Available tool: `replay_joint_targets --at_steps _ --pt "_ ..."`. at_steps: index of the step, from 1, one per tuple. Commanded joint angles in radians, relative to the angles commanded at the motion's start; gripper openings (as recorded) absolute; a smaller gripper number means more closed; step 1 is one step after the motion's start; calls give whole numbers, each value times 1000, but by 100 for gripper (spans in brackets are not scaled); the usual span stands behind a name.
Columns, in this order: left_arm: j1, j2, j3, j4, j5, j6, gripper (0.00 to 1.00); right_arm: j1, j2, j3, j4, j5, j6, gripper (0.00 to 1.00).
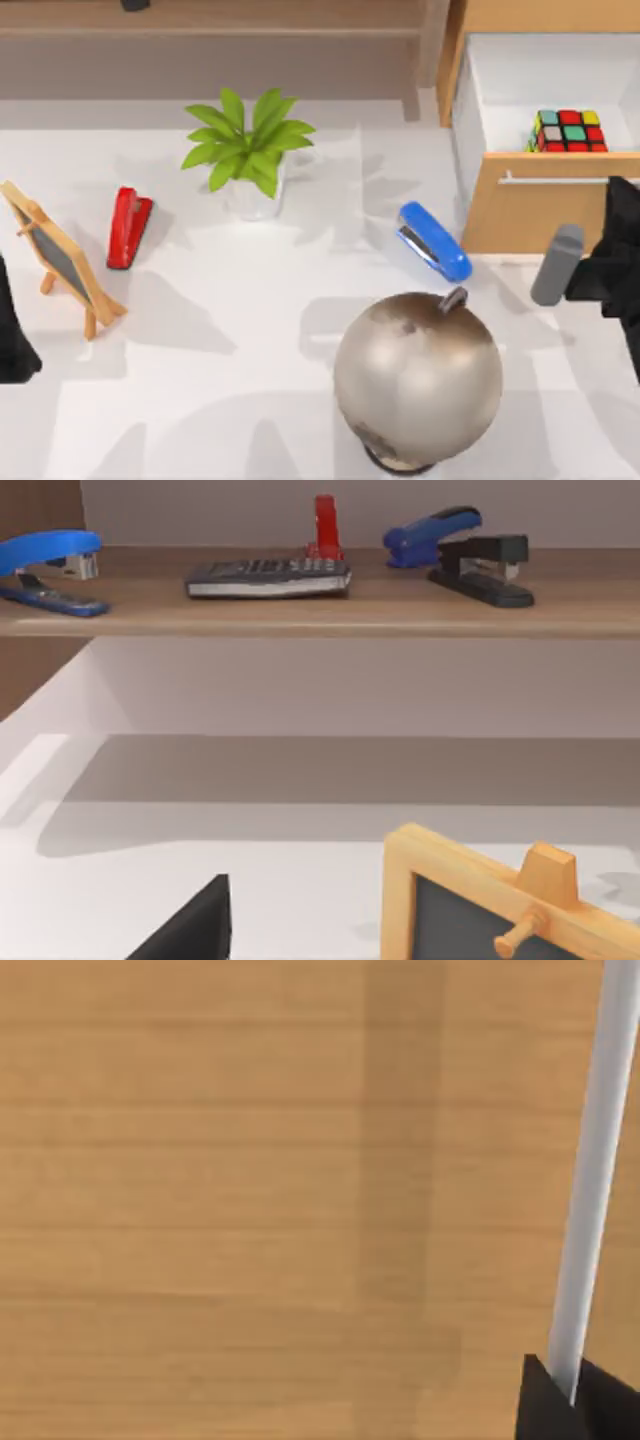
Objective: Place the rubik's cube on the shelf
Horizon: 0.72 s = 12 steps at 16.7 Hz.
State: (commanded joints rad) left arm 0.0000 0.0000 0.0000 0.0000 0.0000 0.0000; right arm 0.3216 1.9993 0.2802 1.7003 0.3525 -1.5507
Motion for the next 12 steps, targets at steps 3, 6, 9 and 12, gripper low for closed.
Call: replay_joint_targets --at_steps 3,6,9,12 --pt "0 0 0 0 0 0 100 3 -3 -7 7 3 0 0" --pt "0 0 0 0 0 0 100 3 -3 -7 7 3 0 15" --pt "0 0 0 0 0 0 100 3 -3 -7 7 3 0 38" --pt "0 0 0 0 0 0 100 3 -3 -7 7 3 0 60"
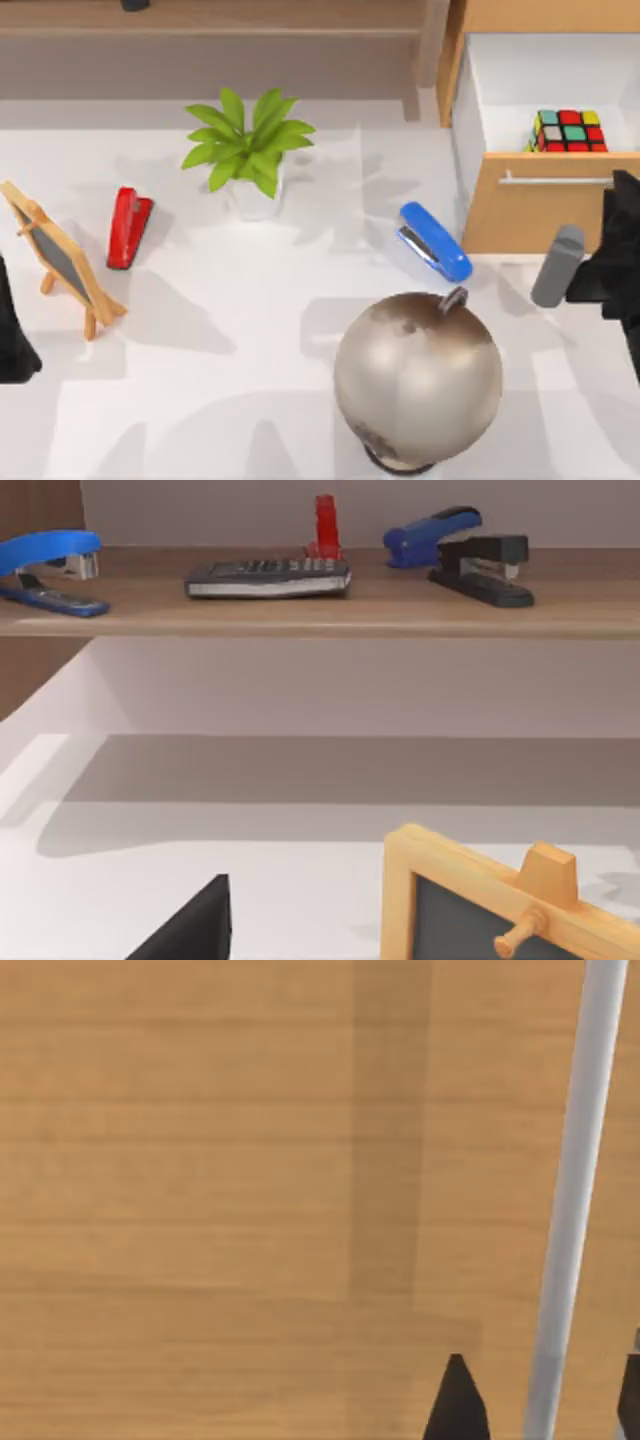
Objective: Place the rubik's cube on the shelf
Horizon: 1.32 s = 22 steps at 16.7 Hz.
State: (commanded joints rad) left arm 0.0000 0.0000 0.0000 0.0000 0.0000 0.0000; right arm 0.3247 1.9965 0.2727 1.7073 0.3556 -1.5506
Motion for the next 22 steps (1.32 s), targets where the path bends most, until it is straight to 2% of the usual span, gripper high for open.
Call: replay_joint_targets --at_steps 5,6,22 --pt "0 0 0 0 0 0 100 0 0 0 0 0 0 98" --pt "0 0 0 0 0 0 100 0 0 0 0 0 0 100" --pt "0 0 0 0 0 0 100 32 -9 -73 65 32 1 100"
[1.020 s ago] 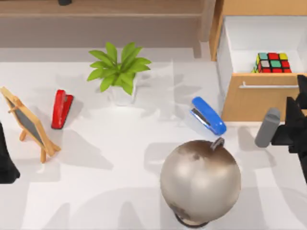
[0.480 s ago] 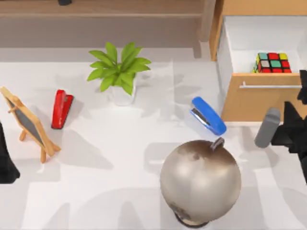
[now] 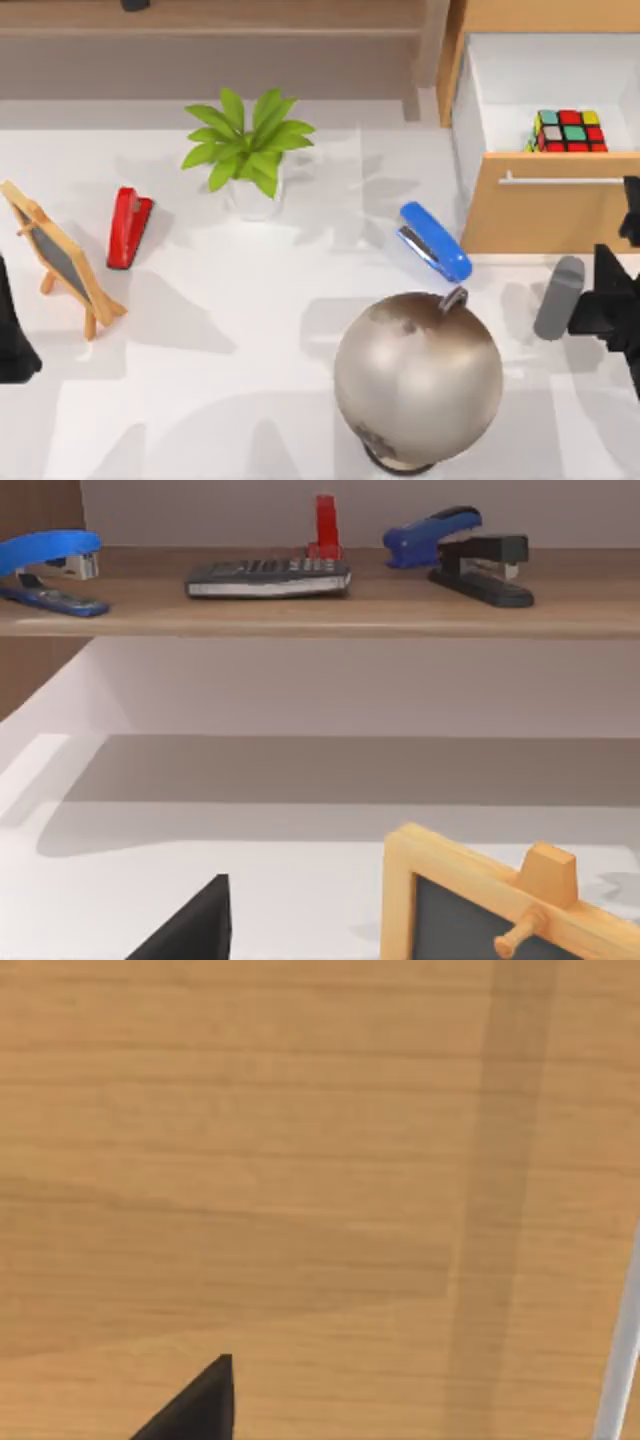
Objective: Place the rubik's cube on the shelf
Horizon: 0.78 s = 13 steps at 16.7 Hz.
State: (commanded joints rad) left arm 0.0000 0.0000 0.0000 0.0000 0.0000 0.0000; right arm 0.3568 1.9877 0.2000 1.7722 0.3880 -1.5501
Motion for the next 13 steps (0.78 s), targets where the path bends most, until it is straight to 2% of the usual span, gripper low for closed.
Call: replay_joint_targets --at_steps 4,7,10,13 --pt "0 0 0 0 0 0 100 5 37 6 -26 -8 9 100" --pt "0 0 0 0 0 0 100 79 -13 67 -113 -47 94 100" --pt "0 0 0 0 0 0 100 171 -80 219 -296 -85 268 100" --pt "0 0 0 0 0 0 100 245 -130 458 -569 -102 496 100"
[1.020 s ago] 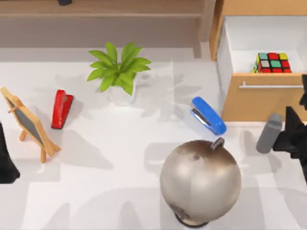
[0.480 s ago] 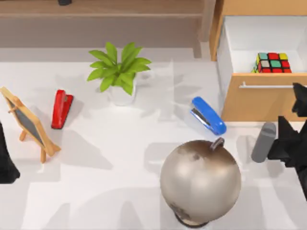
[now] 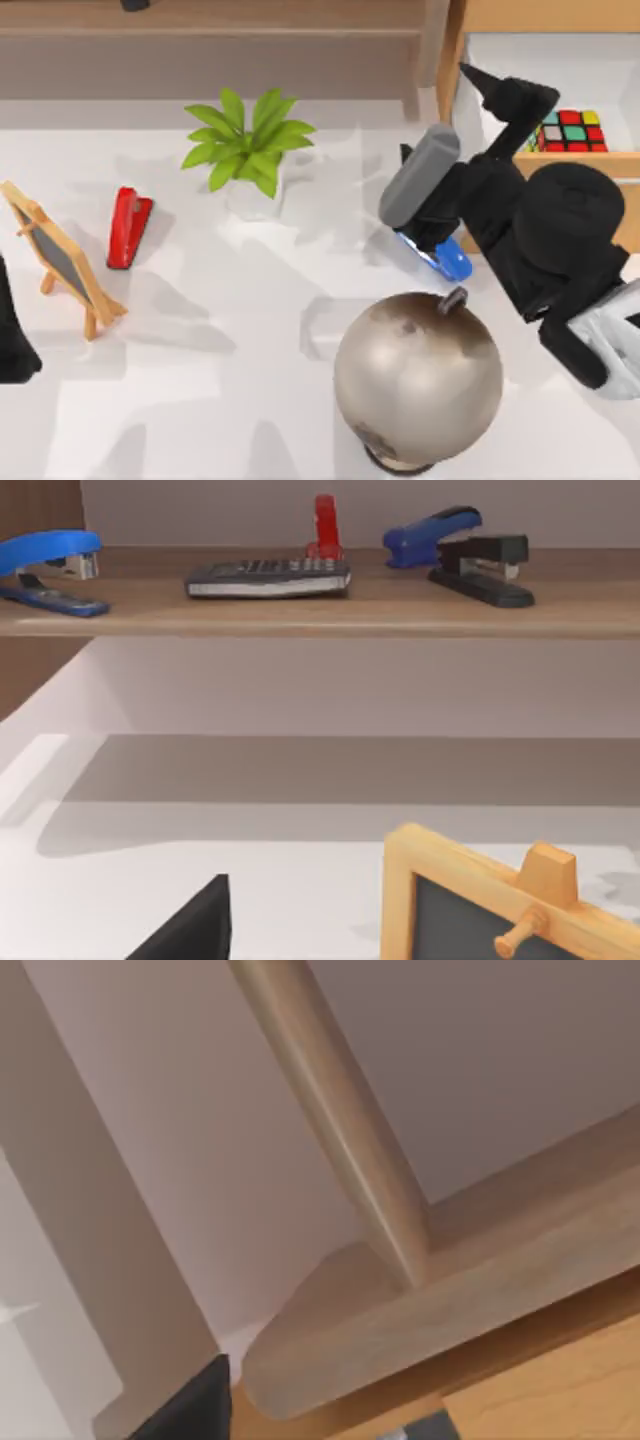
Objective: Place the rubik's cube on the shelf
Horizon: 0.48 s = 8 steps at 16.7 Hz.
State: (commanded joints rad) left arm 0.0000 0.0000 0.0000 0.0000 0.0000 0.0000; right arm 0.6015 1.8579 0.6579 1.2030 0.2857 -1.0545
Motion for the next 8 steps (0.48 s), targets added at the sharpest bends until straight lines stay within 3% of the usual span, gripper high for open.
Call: replay_joint_targets --at_steps 4,8 --pt "0 0 0 0 0 0 100 85 10 431 -512 -4 334 100" --pt "0 0 0 0 0 0 100 104 72 869 -1171 -39 650 100"
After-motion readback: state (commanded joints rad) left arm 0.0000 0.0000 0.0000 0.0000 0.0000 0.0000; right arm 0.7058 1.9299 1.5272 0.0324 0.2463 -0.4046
